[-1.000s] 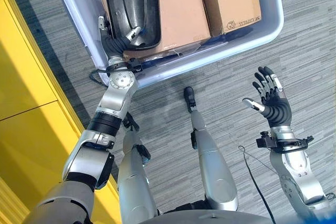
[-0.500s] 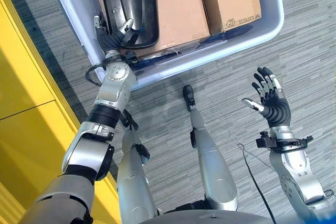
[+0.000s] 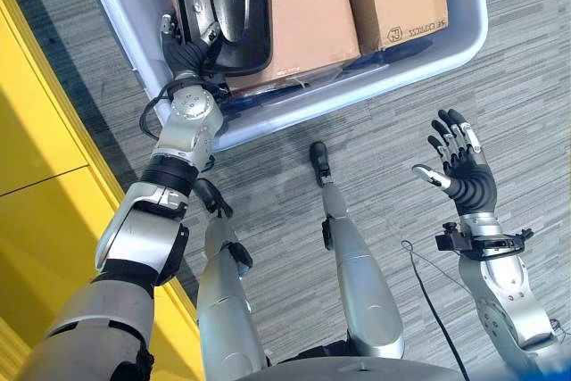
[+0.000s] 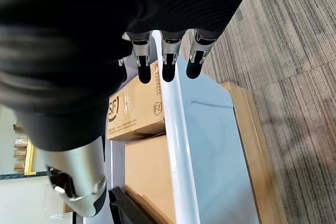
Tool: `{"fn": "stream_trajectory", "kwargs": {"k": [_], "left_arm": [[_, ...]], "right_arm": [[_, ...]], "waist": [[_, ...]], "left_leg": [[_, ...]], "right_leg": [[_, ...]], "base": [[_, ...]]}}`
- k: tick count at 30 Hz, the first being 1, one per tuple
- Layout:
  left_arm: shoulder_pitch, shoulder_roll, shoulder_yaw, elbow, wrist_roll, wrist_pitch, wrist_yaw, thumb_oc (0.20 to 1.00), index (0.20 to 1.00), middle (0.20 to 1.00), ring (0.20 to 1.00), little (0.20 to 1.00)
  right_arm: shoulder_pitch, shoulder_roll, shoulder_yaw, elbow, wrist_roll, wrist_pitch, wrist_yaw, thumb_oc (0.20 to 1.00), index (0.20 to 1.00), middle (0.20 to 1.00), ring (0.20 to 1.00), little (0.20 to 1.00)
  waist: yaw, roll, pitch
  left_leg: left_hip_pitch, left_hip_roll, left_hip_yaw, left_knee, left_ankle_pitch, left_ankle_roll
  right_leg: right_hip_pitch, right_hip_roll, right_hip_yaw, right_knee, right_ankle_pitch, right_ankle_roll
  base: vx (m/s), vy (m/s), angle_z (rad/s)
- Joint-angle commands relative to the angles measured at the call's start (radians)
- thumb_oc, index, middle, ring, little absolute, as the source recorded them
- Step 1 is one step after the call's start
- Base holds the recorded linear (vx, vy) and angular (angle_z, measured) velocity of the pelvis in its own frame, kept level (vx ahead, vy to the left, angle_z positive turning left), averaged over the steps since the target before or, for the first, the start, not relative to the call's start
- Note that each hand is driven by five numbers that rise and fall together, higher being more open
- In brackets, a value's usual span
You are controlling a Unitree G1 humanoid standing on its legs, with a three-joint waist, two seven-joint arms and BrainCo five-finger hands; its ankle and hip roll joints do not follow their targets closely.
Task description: Move parts from the plastic box to the shelf.
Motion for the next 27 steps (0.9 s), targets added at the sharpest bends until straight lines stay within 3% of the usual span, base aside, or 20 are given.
{"fn": "stream_trajectory", "kwargs": {"k": [1,12,17,25,27], "left_arm": [[-0.104,0.062,0.008,0.086,0.068,0.031,-0.062,0.2,0.2,0.2,0.2,0.2],[-0.053,0.047,0.021,0.085,0.14,0.043,-0.064,0.2,0.2,0.2,0.2,0.2],[0.138,0.032,0.103,-0.088,0.173,0.025,-0.055,0.2,0.2,0.2,0.2,0.2],[0.295,0.016,0.169,-0.26,0.218,0.014,-0.052,0.2,0.2,0.2,0.2,0.2],[0.334,0.01,0.184,-0.31,0.241,0.011,-0.052,0.2,0.2,0.2,0.2,0.2]], "right_arm": [[-0.005,-0.027,-0.097,0.003,0.038,-0.028,0.014,1.0,1.0,1.0,1.0,1.0],[-0.006,-0.023,-0.086,0.01,0.044,-0.025,0.029,1.0,1.0,1.0,1.0,1.0],[-0.019,-0.012,-0.083,0.021,0.021,-0.017,0.023,1.0,1.0,1.0,1.0,1.0],[-0.014,-0.012,-0.083,0.032,0.002,-0.004,0.025,1.0,1.0,1.0,1.0,1.0],[-0.015,-0.008,-0.086,0.036,-0.005,0.0,0.023,1.0,1.0,1.0,1.0,1.0]], "waist": [[-0.019,-0.013,0.033],[-0.002,0.0,0.033],[0.026,0.023,0.03],[0.045,0.048,-0.003],[0.05,0.054,-0.012]], "left_leg": [[0.049,0.012,-0.108,0.13,-0.14,-0.009],[0.088,0.008,-0.115,0.123,-0.138,-0.009],[0.175,0.005,-0.113,0.095,-0.131,-0.013],[0.26,0.001,-0.109,0.051,-0.119,-0.019],[0.269,0.003,-0.1,0.043,-0.089,-0.015]], "right_leg": [[0.074,-0.018,-0.021,0.209,-0.23,0.055],[0.107,-0.023,-0.027,0.215,-0.232,0.054],[0.177,-0.036,-0.037,0.212,-0.236,0.053],[0.244,-0.054,-0.051,0.194,-0.238,0.053],[0.252,-0.058,-0.057,0.188,-0.215,0.048]], "base": [[0.0,0.0,0.0],[0.0,0.0,0.0],[0.0,0.0,0.0],[0.0,0.002,-0.01],[-0.07,-0.009,0.04]]}}
